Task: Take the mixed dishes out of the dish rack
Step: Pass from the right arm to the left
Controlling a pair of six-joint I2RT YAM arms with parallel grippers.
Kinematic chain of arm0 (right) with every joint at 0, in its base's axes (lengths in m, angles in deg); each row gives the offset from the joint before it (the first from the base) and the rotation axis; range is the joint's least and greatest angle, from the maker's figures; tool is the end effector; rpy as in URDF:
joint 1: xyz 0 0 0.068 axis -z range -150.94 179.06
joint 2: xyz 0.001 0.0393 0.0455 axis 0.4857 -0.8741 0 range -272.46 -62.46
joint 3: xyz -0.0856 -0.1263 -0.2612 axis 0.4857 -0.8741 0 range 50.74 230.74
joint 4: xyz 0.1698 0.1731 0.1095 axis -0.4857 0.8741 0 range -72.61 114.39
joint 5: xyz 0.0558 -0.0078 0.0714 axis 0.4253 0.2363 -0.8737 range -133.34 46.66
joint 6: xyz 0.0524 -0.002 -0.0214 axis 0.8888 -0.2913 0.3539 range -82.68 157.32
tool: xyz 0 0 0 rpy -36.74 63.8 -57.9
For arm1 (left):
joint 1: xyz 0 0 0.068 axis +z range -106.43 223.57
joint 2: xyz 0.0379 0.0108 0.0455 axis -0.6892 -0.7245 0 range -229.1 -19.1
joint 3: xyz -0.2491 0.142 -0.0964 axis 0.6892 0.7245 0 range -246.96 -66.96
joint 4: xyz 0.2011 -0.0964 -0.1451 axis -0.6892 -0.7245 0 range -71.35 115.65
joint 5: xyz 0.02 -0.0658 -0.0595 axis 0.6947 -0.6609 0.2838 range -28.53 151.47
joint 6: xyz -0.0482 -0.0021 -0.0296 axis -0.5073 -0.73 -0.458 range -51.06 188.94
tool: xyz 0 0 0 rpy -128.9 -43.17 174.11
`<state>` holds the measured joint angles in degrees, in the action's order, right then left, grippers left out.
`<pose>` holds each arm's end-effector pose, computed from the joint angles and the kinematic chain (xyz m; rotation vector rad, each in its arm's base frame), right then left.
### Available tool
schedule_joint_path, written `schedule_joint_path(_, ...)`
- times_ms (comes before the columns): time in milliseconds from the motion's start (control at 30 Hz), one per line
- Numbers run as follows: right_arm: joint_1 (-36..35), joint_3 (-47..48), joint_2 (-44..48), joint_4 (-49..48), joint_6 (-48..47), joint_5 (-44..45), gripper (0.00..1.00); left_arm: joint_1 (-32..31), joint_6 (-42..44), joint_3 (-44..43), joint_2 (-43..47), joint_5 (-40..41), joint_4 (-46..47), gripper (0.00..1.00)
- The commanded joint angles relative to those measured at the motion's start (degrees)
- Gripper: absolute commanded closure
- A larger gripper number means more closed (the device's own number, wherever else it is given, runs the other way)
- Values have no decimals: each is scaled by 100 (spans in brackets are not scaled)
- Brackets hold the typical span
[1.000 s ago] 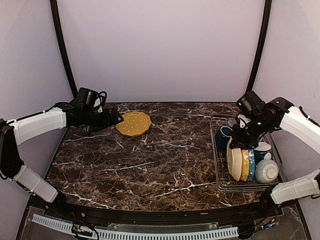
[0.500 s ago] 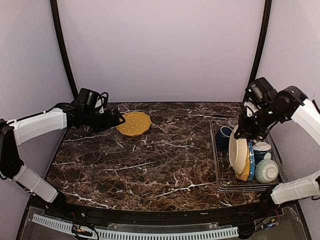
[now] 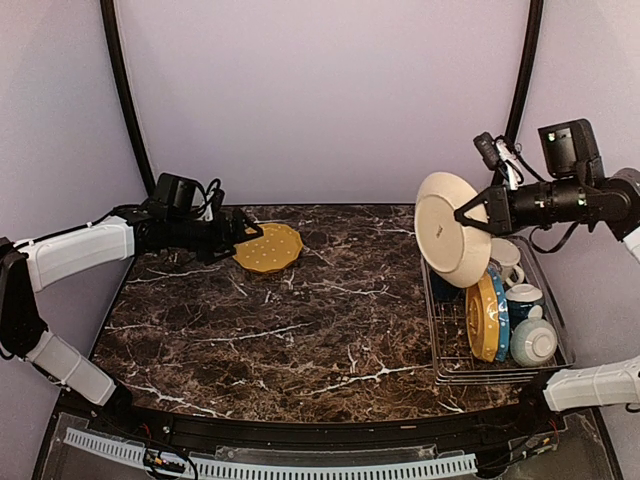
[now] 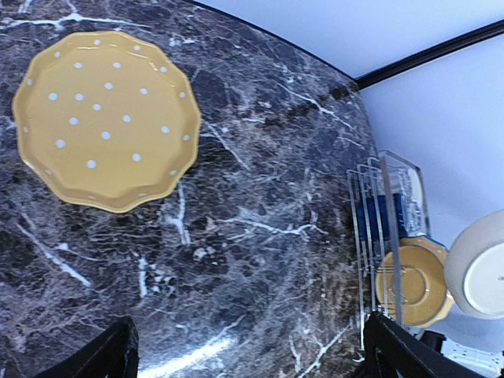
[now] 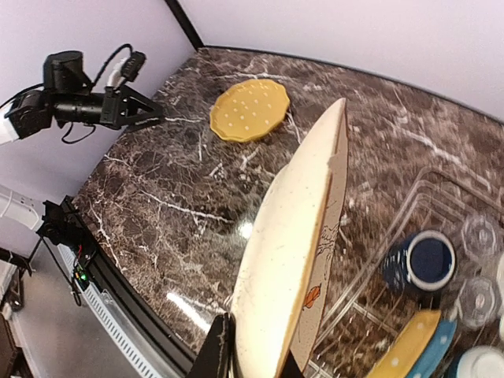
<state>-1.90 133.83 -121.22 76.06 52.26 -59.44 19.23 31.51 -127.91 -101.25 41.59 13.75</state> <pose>0.1339 0.0930 0.4597 -0.4775 2.1936 0.7526 0.2930 -0.1473 0.3101 -0.0447 2.2806 -0.9732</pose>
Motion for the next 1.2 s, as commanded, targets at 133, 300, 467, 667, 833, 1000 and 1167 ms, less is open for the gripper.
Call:
schedule_joint_path(133, -1132, -143, -1132, -3061, -2632, 199, 100, -30, -1184, 292, 436, -1409, 956, 6)
schedule_joint_path(300, -1857, -538, -1943, -3993, -3536, 1280, 100, -33, -2279, 1011, 745, -1585, 2000, 5)
schedule_joint_path(467, -2517, -799, -2677, -4498, -4254, 2317, 100, -73, -3513, 1453, 625, -1785, 2541, 1)
schedule_joint_path(667, -3074, -815, -3312, -4772, -4692, 3098, 100, -464, -3767, 1391, 350, -1514, 2469, 1)
schedule_joint_path(833, -3413, -893, -3540, -5224, -5073, 3715, 100, -878, -3331, 851, -125, -1369, 1815, 11)
schedule_joint_path(1000, -3590, -1023, -3736, -5626, -5439, 4281, 100, -1210, -2748, 174, -381, -693, 684, 24)
schedule_joint_path(1167, -3739, -1236, -3858, -6145, -5799, 4699, 100, -1357, -2669, -24, -600, -594, 627, 52)
